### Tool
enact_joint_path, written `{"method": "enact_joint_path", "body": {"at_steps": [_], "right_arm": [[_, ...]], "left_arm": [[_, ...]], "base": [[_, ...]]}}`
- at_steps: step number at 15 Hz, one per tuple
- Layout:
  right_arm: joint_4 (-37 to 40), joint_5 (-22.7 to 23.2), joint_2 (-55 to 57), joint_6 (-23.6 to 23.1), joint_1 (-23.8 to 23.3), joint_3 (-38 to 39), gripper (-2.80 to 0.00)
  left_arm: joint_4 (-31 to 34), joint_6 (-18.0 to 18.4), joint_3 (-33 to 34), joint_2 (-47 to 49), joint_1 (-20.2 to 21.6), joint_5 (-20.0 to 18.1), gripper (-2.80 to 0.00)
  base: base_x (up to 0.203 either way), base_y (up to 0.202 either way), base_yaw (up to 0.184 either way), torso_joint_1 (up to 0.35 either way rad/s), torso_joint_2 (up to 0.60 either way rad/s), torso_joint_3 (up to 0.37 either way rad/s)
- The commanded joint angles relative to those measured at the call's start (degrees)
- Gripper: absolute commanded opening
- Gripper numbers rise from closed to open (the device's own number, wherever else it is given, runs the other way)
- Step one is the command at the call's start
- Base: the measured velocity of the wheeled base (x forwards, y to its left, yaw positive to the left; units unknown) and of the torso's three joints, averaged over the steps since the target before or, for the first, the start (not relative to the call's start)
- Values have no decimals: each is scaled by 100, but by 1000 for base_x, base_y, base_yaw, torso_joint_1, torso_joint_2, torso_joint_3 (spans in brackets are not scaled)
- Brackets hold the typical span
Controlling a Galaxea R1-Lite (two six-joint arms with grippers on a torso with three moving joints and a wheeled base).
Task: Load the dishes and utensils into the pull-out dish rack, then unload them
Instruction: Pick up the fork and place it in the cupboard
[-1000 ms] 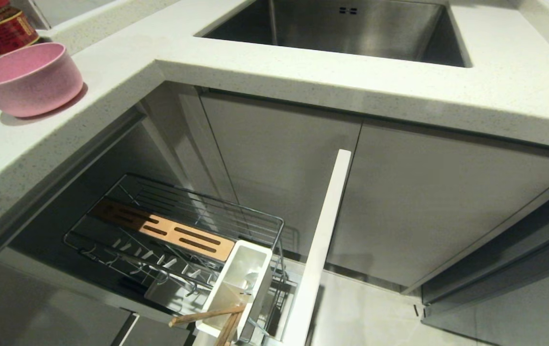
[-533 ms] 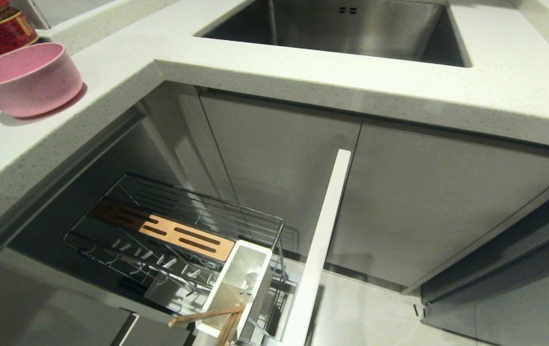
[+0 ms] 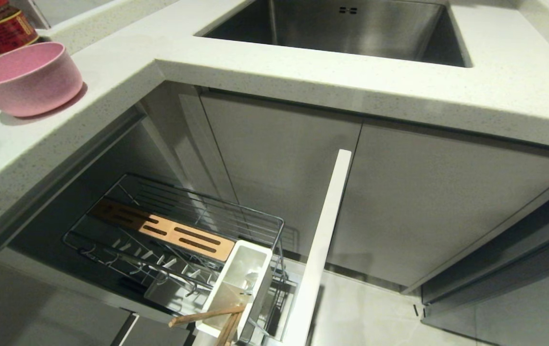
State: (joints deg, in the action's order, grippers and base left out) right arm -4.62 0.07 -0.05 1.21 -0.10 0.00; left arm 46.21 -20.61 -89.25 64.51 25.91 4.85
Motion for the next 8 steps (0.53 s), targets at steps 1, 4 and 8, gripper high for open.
{"method": "enact_joint_path", "body": {"at_steps": [1,4,8], "right_arm": [[-4,1,-4,2,1,149,-280],[-4,1,-4,2,1,149,-280],[-4,1,-4,2,1,149,-280]], "left_arm": [[7,-40,-354,-466,-258,-10,-280],[-10,-55,-794,-724,-1099,-73,-280],[-79,-14,-1184,-710,-2318,-2251,-280]], "base": [[0,0,0,0,0,0],[0,0,0,0,0,0],[0,0,0,0,0,0]]}}
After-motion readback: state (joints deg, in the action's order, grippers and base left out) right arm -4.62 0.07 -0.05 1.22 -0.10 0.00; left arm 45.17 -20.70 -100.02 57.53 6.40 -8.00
